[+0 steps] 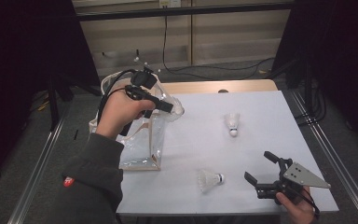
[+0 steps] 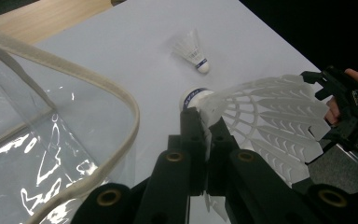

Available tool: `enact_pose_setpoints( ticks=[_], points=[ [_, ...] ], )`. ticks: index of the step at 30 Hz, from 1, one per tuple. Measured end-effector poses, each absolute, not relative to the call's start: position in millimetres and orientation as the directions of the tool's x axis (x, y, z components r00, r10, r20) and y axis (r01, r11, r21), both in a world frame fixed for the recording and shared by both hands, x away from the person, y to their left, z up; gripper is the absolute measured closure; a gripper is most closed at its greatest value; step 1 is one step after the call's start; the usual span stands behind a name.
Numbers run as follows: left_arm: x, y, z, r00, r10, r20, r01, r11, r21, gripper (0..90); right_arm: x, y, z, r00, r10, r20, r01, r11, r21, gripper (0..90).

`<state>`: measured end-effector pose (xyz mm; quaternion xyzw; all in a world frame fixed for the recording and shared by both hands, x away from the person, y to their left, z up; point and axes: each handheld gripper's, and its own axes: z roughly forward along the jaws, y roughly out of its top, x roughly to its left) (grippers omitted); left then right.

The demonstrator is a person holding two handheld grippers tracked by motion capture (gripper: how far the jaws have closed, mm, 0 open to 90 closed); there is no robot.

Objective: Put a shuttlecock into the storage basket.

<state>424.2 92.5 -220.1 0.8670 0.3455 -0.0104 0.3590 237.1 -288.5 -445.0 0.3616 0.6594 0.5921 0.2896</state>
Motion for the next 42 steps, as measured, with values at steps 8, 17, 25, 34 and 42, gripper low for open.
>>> enact_pose_setpoints(
  ticks=[8,17,25,34,42],
  points=[
    [428.6,97.3,-218.0,0.749,0.609,-0.261,0.615,-0.491,0.617,89.3,237.2,-288.4,-444.9,-0.573,0.818,0.044,0.132,0.039,0.991,0.1],
    [432.9,102.3,-217.3,0.732,0.63,-0.259,0.626,-0.473,0.62,89.3,237.0,-288.4,-444.8,-0.574,0.817,0.047,0.135,0.038,0.99,0.1],
    [434.8,105.6,-217.6,0.725,0.64,-0.256,0.632,-0.469,0.617,89.3,238.0,-289.2,-444.7,-0.574,0.817,0.047,0.133,0.036,0.991,0.2],
    [435.8,108.7,-217.0,0.72,0.643,-0.26,0.638,-0.465,0.614,89.3,238.9,-289.1,-444.6,-0.571,0.819,0.049,0.136,0.036,0.99,0.2],
    [438.7,110.8,-216.3,0.711,0.654,-0.26,0.645,-0.457,0.613,89.3,239.5,-287.6,-444.8,-0.574,0.817,0.05,0.135,0.035,0.99,0.2]
  ],
)
